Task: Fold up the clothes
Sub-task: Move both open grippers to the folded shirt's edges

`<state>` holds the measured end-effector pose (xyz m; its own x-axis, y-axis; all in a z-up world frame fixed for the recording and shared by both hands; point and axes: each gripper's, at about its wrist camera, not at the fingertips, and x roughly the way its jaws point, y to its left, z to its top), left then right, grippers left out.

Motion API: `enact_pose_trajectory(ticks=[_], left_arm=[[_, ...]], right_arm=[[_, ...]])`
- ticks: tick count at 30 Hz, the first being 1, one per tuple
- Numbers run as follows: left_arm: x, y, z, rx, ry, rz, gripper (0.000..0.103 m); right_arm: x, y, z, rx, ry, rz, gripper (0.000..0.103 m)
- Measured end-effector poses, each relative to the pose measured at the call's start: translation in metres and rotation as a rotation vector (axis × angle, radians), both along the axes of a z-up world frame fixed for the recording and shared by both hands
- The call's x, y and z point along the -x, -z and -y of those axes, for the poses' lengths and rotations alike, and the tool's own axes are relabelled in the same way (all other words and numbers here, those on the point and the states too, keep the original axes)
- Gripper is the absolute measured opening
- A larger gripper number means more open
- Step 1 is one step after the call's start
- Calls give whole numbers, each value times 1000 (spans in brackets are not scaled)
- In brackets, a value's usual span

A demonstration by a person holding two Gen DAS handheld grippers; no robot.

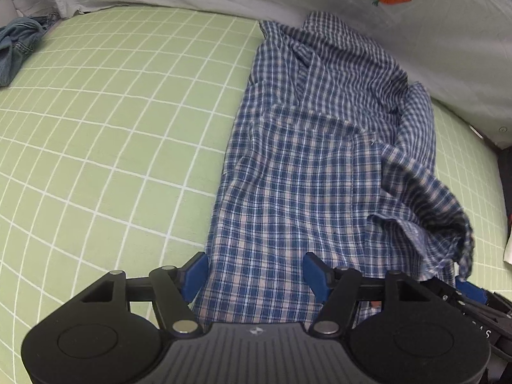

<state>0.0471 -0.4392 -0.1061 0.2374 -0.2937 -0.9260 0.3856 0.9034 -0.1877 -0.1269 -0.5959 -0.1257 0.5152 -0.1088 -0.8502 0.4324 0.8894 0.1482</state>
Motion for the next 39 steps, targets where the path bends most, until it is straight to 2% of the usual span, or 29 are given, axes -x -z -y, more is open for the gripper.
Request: enact_pose_trajectory(ticks=[7, 15, 19, 23, 32, 35, 38, 39], left_arm=[[-32, 16, 13, -24, 0, 9, 68], [-59, 15, 15, -49, -34, 60, 69], [-55, 11, 9, -51, -38, 67, 73], [-40, 10, -7, -16, -64, 23, 74], [1, 18, -53, 60, -176, -125, 74], [5, 23, -61, 103, -207, -180, 74], [9, 26, -64, 134, -222, -207, 70], [10, 27, -66, 145, -229, -219, 68]], right_arm=[[-50, 3, 13, 43, -40, 37, 73], [-102, 9, 54, 76, 75, 78, 75], [-86, 0, 60, 79, 119, 101, 75], [-54, -6, 52, 36, 146, 93, 80], [24, 15, 20, -200, 262, 12, 83], [33, 24, 17, -292, 294, -1, 83], [33, 28, 18, -361, 317, 22, 82], [34, 30, 18, -380, 319, 25, 79]])
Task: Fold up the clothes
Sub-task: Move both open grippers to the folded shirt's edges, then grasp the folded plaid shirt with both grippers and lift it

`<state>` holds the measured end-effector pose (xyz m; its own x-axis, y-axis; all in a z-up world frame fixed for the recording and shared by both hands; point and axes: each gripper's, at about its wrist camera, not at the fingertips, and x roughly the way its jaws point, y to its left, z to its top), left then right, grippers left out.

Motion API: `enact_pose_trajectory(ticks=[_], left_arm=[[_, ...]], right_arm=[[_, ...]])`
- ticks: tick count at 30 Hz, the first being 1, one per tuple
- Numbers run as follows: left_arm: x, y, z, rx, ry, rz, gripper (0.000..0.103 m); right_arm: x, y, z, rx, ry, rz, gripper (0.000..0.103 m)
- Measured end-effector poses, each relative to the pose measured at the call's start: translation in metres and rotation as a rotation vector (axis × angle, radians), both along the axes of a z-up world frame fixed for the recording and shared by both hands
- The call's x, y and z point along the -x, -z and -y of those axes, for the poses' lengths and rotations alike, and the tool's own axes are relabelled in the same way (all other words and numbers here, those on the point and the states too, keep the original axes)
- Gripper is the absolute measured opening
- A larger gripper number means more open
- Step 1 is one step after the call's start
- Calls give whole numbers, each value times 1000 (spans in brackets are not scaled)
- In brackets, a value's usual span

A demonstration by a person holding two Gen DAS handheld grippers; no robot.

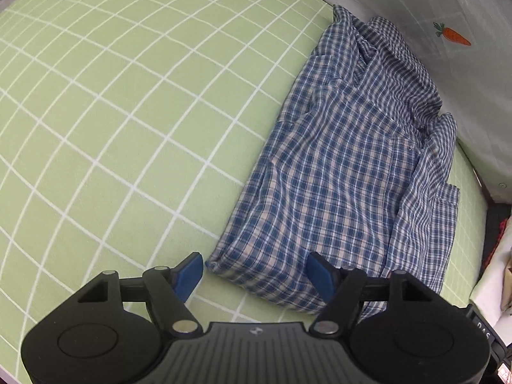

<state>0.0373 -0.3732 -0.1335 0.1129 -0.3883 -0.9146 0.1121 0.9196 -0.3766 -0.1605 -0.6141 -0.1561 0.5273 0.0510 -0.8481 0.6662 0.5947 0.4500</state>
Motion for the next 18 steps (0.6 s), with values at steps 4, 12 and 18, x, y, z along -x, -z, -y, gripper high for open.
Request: enact_pose_trajectory(ticks=[4, 12, 18], left_arm=[[3, 6, -10, 61, -60, -41, 48], [14, 17, -28, 219, -161, -90, 6], [47, -4, -47, 255, -163, -74, 4]], right_arm=[[5, 6, 2, -51, 10, 21, 48], [19, 1, -5, 1, -59, 72, 9], [54, -20, -17, 28, -71, 91, 8]])
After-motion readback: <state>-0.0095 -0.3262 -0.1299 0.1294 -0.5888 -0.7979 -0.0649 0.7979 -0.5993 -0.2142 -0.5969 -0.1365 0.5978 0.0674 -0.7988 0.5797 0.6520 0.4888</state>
